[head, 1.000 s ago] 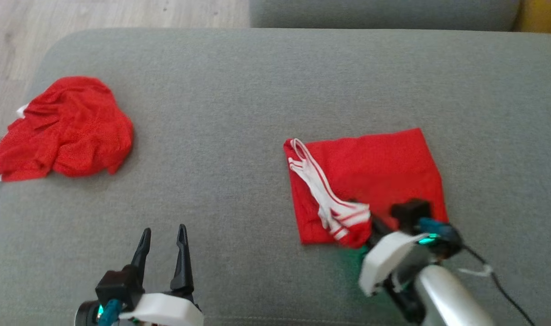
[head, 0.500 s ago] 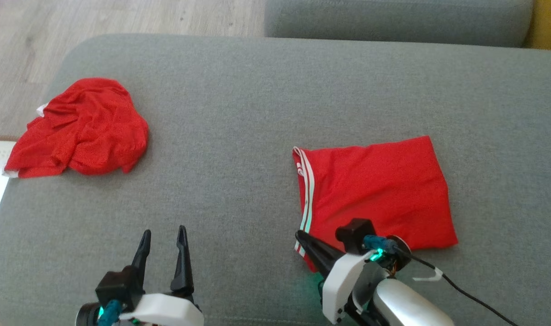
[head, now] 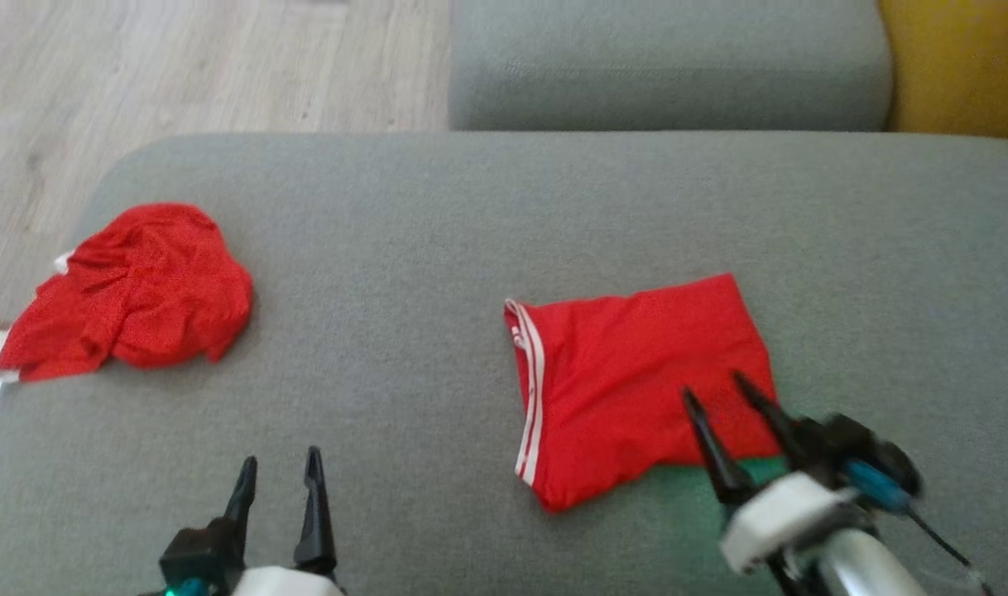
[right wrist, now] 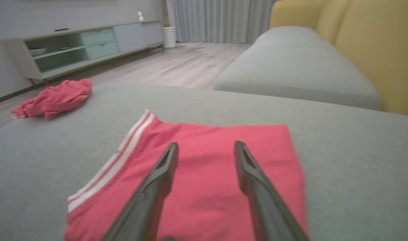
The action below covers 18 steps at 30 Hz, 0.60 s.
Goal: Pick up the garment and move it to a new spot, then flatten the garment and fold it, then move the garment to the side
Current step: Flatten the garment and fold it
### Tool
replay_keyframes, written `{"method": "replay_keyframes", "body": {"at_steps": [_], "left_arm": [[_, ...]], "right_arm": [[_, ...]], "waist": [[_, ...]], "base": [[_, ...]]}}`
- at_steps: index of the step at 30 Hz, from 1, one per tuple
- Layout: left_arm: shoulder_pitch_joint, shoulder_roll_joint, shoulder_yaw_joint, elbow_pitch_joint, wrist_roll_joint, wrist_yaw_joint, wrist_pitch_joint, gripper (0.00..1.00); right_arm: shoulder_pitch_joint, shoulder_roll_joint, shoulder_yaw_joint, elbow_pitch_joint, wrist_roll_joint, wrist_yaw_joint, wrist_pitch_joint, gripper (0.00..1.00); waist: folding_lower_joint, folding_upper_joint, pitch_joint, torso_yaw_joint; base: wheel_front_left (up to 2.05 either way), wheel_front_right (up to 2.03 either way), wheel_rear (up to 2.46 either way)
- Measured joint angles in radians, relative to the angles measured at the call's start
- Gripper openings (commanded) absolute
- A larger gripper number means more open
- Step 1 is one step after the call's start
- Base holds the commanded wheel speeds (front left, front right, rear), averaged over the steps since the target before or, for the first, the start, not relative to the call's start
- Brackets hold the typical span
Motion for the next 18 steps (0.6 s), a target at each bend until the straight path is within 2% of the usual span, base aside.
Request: {"method": "replay_keyframes", "body": {"at_steps": [6,12,18], "left_arm": [[0.017,0.0,0.036,0.016,0.019,-0.02,0.0,1.0],[0.062,0.0,0.07,0.029,0.039,-0.044,0.0,1.0],[0.076,0.0,0.082,0.041,0.044,-0.061,0.0,1.0]], "right_arm": [[0.16,-0.019,-0.15,-0.117,-0.035,0.0,-0.009,1.0],[0.263,0.018,-0.278,-0.179,-0.043,0.0,-0.022,1.0],[0.305,0.048,-0.345,-0.182,-0.044,0.0,-0.04,1.0]], "waist": [[0.0,0.0,-0.037,-0.028],[0.0,0.0,-0.076,-0.05],[0.0,0.0,-0.09,-0.061]], "base": [[0.0,0.0,0.0],[0.0,0.0,0.0],[0.0,0.0,0.0]]}}
